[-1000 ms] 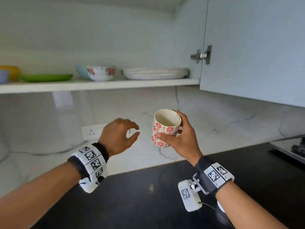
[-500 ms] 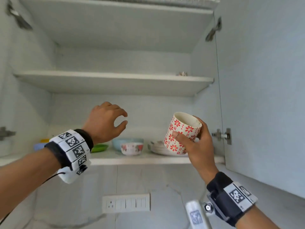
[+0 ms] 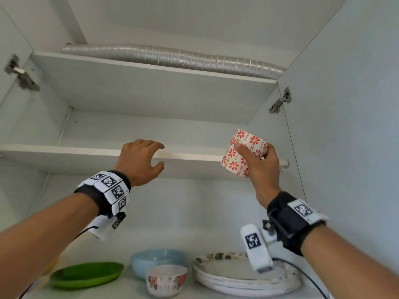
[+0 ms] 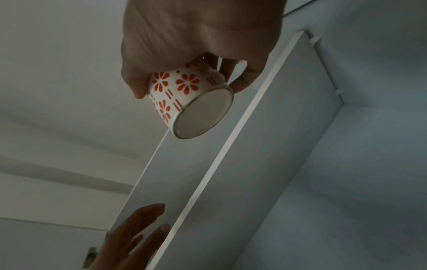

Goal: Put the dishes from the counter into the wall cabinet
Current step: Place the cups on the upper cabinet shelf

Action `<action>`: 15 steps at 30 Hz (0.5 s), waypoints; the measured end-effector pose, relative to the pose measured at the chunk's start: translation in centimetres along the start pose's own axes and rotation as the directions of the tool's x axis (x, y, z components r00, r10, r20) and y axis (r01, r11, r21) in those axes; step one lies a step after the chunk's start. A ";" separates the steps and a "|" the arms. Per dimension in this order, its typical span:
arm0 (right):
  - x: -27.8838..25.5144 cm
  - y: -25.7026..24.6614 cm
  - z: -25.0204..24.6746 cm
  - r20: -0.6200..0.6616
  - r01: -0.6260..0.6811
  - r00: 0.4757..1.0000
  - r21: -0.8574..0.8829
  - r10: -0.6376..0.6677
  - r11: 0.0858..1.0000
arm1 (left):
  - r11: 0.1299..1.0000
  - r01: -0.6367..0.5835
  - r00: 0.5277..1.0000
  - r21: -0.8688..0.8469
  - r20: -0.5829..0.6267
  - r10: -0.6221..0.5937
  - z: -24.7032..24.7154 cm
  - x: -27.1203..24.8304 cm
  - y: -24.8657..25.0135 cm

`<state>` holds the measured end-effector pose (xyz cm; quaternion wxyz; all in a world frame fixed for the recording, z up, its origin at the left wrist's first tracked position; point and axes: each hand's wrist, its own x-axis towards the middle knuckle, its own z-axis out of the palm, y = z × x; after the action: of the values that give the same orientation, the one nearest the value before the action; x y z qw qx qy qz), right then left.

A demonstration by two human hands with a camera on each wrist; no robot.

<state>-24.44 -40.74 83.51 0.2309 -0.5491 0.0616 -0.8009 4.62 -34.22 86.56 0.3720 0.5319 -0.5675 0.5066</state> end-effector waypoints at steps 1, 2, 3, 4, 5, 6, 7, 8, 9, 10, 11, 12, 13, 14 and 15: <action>1.2 0.4 0.6 -0.026 0.004 1.000 -0.025 -0.005 1.000 | 1.000 0.000 1.000 -0.009 0.008 0.001 0.6 0.9 -0.2; 2.2 0.7 1.0 -0.054 0.001 0.999 -0.049 -0.004 0.999 | 1.000 -0.002 1.000 -0.011 0.020 0.002 1.2 1.6 -0.3; 3.2 1.1 1.5 -0.080 0.000 0.997 -0.071 -0.005 0.997 | 1.000 -0.009 0.999 -0.012 0.034 0.010 1.9 2.2 -0.4; 4.4 1.4 1.9 -0.105 0.004 0.994 -0.093 -0.014 0.996 | 1.000 -0.013 0.998 -0.015 0.057 0.014 2.6 3.0 -0.6; 5.3 1.6 2.3 -0.126 0.006 0.992 -0.117 -0.021 0.993 | 1.000 -0.016 0.996 -0.019 0.092 0.018 3.2 3.4 -0.6; 6.1 1.9 2.8 -0.143 0.010 0.989 -0.141 -0.030 0.990 | 0.999 -0.018 0.991 -0.031 0.135 0.022 3.9 3.7 -0.5; 6.9 2.0 3.2 -0.158 0.010 0.987 -0.153 -0.035 0.988 | 0.999 -0.030 0.986 -0.029 0.166 0.034 4.5 3.8 -0.4; 7.7 2.3 3.5 -0.170 0.007 0.985 -0.165 -0.036 0.986 | 0.999 -0.041 0.982 -0.021 0.184 0.044 5.0 3.8 -0.3; 8.3 2.6 4.0 -0.177 0.004 0.983 -0.180 -0.037 0.984 | 0.999 -0.050 0.983 -0.015 0.176 0.052 5.5 3.7 -0.3; 8.8 2.9 4.3 -0.180 0.004 0.983 -0.198 -0.041 0.980 | 0.998 -0.062 0.987 -0.009 0.146 0.063 5.9 3.5 -0.4; 9.3 3.4 4.8 -0.172 0.009 0.984 -0.225 -0.049 0.974 | 0.997 -0.072 0.992 -0.007 0.108 0.072 6.4 3.4 -0.5; 9.8 3.7 5.1 -0.164 0.009 0.985 -0.258 -0.053 0.966 | 0.997 -0.079 0.994 0.000 0.077 0.079 6.7 3.3 -0.5; 10.2 4.1 5.4 -0.160 0.006 0.986 -0.294 -0.055 0.956 | 0.996 -0.087 0.995 0.005 0.055 0.087 7.0 3.3 -0.6; 10.6 4.5 5.8 -0.156 0.002 0.986 -0.328 -0.056 0.945 | 0.996 -0.090 0.995 -0.002 0.036 0.090 7.3 3.2 -0.7; 10.9 4.9 6.1 -0.152 -0.001 0.987 -0.354 -0.056 0.935 | 0.996 -0.093 0.996 -0.010 0.009 0.093 7.6 3.0 -0.8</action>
<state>-20.59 -48.91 93.44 0.1118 -0.5163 0.2147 -0.8215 5.82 -42.26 88.00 0.3479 0.5057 -0.5958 0.5179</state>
